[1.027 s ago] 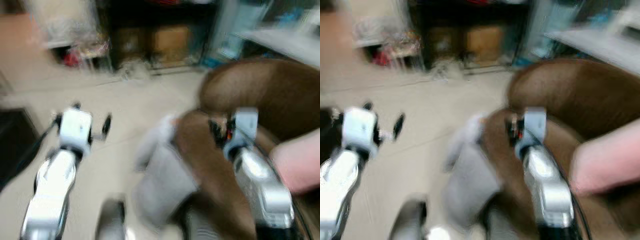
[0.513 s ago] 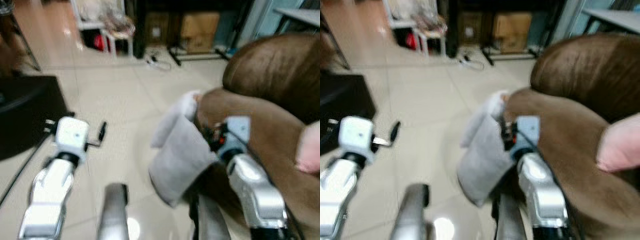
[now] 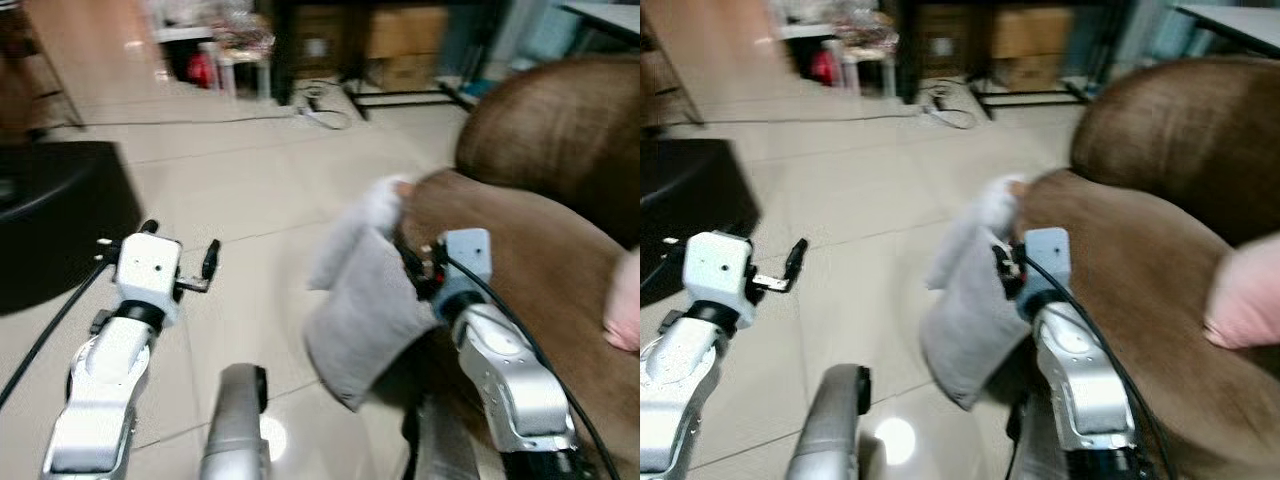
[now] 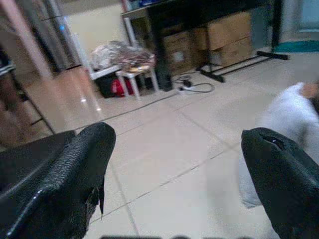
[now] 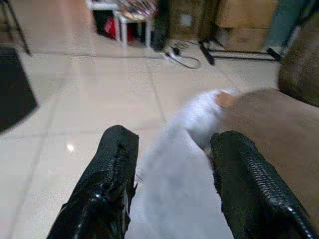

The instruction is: Move the pillow to the sofa from floor

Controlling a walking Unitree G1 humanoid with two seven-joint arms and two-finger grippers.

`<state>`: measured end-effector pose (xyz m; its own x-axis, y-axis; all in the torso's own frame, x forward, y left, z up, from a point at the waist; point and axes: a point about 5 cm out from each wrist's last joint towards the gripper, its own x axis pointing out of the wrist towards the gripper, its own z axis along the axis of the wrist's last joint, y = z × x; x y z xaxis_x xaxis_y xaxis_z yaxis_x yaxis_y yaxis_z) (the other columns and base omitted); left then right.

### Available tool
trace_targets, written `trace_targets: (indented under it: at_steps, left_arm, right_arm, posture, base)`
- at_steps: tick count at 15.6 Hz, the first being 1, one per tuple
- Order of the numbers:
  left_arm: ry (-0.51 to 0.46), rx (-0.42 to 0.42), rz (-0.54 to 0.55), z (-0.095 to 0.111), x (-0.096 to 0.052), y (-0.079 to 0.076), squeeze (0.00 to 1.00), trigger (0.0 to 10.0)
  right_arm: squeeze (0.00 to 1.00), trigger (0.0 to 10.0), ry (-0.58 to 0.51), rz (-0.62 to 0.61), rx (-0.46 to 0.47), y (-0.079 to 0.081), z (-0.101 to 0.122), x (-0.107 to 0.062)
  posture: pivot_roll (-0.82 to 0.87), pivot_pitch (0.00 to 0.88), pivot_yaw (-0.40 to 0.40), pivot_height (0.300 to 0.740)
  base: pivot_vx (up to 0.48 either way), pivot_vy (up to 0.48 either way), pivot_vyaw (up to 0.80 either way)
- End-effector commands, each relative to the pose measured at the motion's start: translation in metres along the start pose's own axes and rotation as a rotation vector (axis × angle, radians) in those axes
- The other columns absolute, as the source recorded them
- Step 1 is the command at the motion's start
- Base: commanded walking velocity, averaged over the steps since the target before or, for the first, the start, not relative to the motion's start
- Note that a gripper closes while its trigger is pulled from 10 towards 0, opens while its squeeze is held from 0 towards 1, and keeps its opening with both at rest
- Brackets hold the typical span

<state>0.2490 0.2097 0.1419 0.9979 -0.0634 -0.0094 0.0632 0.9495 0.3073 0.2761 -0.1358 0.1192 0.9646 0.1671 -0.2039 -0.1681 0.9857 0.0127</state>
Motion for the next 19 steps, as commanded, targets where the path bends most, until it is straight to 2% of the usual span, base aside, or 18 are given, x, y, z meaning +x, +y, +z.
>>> trace_targets:
  at_steps: [1, 6, 8, 9, 19]
  left_arm:
    - [-0.018, 0.001, -0.015, 0.0042, 0.0013, -0.0031, 0.0, 10.0]
    - [-0.022, -0.001, -0.019, 0.0047, 0.0022, -0.003, 0.0, 10.0]
    - [-0.024, -0.004, -0.021, 0.0051, 0.0029, -0.0028, 0.0, 10.0]
    - [-0.025, -0.005, -0.021, 0.0052, 0.0031, -0.0027, 0.0, 10.0]
    - [-0.025, 0.002, -0.023, 0.0061, 0.0064, -0.0012, 0.0, 10.0]
  right_arm:
    - [0.0, 10.0, 0.007, -0.031, 0.003, -0.0087, -0.0011, -0.0015]
    - [0.0, 10.0, 0.006, -0.012, -0.036, -0.006, 0.0004, -0.0007]
    - [0.0, 10.0, 0.005, -0.003, -0.049, -0.0047, 0.0011, -0.0003]
    - [0.0, 10.0, 0.004, -0.007, -0.043, -0.0048, 0.0011, -0.0002]
    - [0.0, 10.0, 0.001, -0.056, 0.01, -0.0102, 0.0016, 0.0019]
  posture:
    - [-0.01, 0.0, -0.075, 0.535]
    - [-0.01, 0.0, -0.077, 0.535]
    - [-0.01, 0.0, -0.076, 0.535]
    - [-0.01, 0.0, -0.076, 0.535]
    - [-0.01, 0.0, -0.067, 0.535]
  base:
    - [0.0, 0.0, 0.0]
    - [0.051, 0.0, 0.0]
    - [0.298, 0.0, 0.69]
    - [0.311, 0.0, 0.8]
    - [0.314, 0.0, 0.0]
